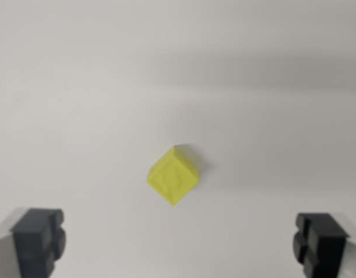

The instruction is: Pick yellow cube

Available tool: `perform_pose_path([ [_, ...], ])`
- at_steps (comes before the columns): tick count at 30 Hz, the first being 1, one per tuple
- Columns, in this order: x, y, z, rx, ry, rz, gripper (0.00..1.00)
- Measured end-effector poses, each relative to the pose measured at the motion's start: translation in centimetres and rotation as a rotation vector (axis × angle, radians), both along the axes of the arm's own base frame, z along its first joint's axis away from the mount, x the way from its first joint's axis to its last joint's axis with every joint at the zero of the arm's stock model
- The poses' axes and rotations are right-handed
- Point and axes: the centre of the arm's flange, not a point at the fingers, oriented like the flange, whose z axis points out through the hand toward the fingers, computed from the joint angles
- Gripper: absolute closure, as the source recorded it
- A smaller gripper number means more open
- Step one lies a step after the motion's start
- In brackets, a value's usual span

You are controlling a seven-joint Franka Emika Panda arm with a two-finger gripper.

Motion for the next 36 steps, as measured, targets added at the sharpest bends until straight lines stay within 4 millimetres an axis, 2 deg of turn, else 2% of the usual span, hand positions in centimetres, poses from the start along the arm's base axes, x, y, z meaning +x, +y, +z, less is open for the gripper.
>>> perform_pose_path([
  [8,-0.2,0.0,-0.4,-0.001,0.003,0.023,0.0],
  [36,-2.4,0.1,-7.3,-0.004,0.019,0.225,0.0],
])
